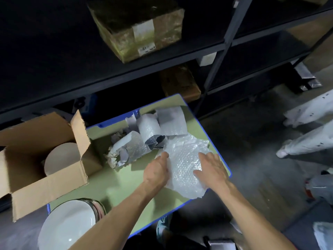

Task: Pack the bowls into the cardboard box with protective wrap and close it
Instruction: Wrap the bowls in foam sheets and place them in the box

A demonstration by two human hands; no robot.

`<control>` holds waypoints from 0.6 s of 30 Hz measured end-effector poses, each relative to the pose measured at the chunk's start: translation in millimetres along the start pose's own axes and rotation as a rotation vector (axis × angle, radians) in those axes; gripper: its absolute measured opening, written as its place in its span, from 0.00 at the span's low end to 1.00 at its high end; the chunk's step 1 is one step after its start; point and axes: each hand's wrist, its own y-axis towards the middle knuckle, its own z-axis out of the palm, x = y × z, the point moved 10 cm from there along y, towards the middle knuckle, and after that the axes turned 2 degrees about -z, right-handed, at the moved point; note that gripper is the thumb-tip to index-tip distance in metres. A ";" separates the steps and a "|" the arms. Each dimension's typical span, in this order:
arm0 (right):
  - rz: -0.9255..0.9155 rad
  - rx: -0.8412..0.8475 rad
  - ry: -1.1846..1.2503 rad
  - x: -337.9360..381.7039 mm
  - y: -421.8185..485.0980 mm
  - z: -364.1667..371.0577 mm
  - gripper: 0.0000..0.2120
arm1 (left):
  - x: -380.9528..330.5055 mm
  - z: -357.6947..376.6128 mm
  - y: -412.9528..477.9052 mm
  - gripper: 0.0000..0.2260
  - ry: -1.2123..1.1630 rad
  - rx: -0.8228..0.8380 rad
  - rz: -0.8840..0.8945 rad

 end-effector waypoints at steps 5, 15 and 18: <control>-0.016 -0.012 0.081 5.2 3.0 -6.4 0.18 | 2.9 -16.0 -2.8 0.10 -0.127 -0.057 0.023; 0.004 0.070 0.518 25.9 -1.0 -39.7 0.16 | 19.3 -80.9 -34.2 0.02 -0.335 -0.189 0.088; -0.081 0.128 0.644 55.5 -4.9 -52.4 0.16 | 31.8 -106.6 -47.7 0.05 -0.407 -0.260 0.079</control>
